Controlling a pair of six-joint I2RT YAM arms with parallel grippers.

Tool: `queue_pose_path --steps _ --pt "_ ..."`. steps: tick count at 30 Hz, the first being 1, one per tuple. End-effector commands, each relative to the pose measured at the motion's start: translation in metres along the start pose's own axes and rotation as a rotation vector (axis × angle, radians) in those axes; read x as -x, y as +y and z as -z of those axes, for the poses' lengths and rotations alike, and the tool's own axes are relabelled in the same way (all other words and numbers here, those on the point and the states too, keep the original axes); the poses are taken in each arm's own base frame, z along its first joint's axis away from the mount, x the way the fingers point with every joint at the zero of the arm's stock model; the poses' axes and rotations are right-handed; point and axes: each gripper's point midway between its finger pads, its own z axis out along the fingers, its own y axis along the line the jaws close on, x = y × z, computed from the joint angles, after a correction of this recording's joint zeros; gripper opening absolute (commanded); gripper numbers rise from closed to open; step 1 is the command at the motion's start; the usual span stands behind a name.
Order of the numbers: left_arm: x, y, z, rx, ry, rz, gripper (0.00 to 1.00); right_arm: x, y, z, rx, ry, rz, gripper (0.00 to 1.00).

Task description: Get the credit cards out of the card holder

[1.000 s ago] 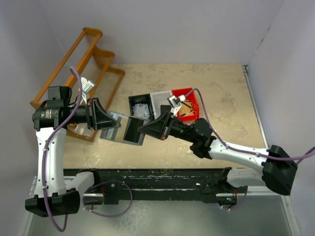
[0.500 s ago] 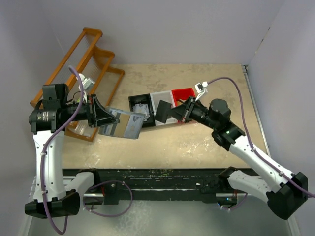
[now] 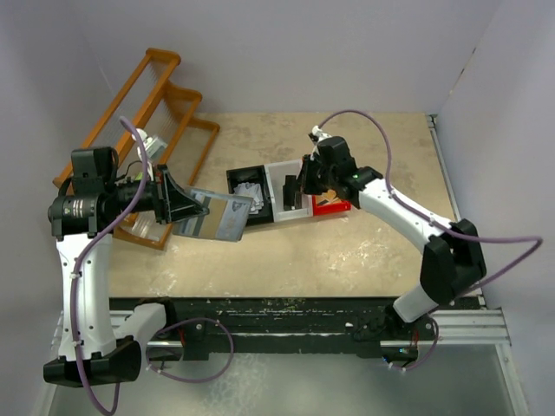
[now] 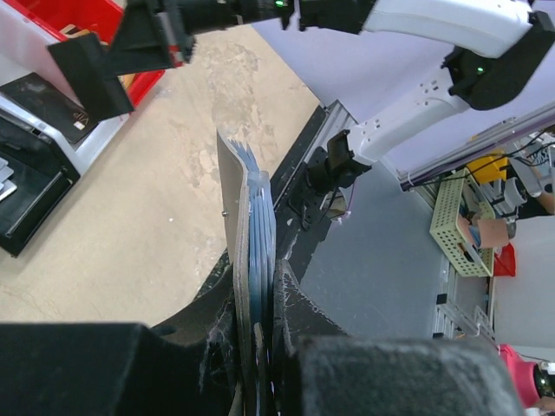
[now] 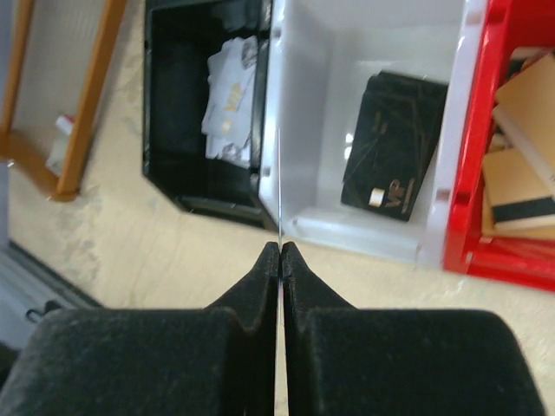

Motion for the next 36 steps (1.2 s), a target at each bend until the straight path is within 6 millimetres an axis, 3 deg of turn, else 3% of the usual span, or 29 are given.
queue_pose_path --steps 1,8,13,18,20,24,28,32,36 --pt "0.011 -0.032 0.004 -0.102 -0.031 -0.057 0.05 0.025 -0.01 -0.017 -0.087 -0.026 0.082 0.0" --pt "0.011 -0.046 0.006 -0.167 -0.035 -0.037 0.05 0.019 -0.035 -0.063 -0.182 0.043 0.128 0.0" --pt "0.015 -0.056 0.009 -0.209 -0.043 -0.03 0.05 0.012 -0.044 -0.082 -0.196 0.061 0.132 0.0" --pt "0.015 -0.063 0.01 -0.23 -0.047 -0.038 0.05 0.012 -0.047 -0.084 -0.203 0.054 0.144 0.0" --pt "0.015 -0.064 0.01 -0.232 -0.047 -0.039 0.05 0.014 -0.049 -0.08 -0.22 0.049 0.15 0.08" --pt "0.013 -0.062 0.01 -0.241 -0.044 -0.027 0.05 0.032 -0.048 -0.061 -0.255 -0.018 0.168 0.39" --pt "0.013 -0.064 0.01 -0.259 -0.042 -0.022 0.05 0.054 -0.026 -0.029 -0.21 -0.106 0.159 0.46" --pt "0.017 -0.065 0.011 -0.271 -0.042 -0.012 0.05 0.075 0.023 0.023 -0.065 -0.22 0.137 0.53" --pt "0.025 -0.065 0.01 -0.273 -0.048 -0.008 0.04 0.069 0.09 0.076 0.246 -0.297 0.105 0.65"
